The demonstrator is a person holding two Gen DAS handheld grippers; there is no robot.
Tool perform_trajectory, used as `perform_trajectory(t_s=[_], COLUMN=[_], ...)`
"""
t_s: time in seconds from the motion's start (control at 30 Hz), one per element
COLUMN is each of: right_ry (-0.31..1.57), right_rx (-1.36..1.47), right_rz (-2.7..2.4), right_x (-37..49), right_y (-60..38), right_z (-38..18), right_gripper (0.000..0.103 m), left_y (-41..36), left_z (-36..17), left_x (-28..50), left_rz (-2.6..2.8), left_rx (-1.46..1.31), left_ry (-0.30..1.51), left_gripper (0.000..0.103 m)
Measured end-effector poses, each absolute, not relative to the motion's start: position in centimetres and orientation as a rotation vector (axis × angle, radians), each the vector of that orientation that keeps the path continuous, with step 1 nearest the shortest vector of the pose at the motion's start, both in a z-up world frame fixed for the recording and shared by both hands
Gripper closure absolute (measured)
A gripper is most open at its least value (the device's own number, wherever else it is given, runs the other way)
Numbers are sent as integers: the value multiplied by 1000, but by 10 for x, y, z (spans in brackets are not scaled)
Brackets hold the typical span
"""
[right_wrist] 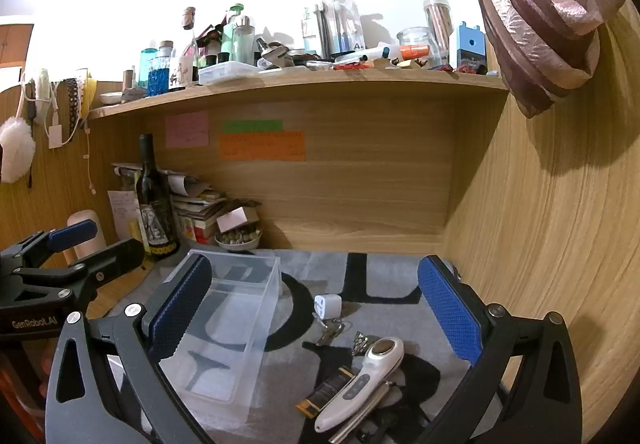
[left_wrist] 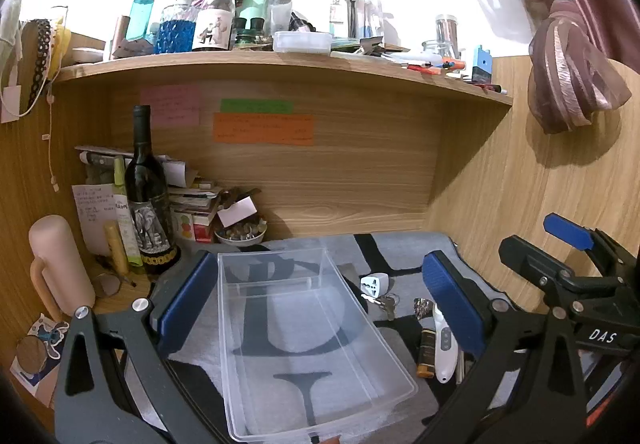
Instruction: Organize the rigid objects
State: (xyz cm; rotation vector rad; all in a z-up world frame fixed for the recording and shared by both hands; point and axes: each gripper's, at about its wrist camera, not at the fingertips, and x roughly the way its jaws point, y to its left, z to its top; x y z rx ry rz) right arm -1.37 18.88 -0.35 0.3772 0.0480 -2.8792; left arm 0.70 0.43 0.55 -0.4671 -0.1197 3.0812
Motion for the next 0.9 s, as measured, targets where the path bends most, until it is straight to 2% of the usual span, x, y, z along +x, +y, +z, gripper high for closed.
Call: perform_trajectory(t_s=[0.9], right_ry=[49], right_rx=[372], right_rz=[-2880], right_x=[-12], right_y=[190], right_z=[-3], right_gripper=[0], left_y=[6], left_z=[4], left_x=[10], left_rz=[3082], left_rx=[-451], left_ry=[-96], left_gripper=[0])
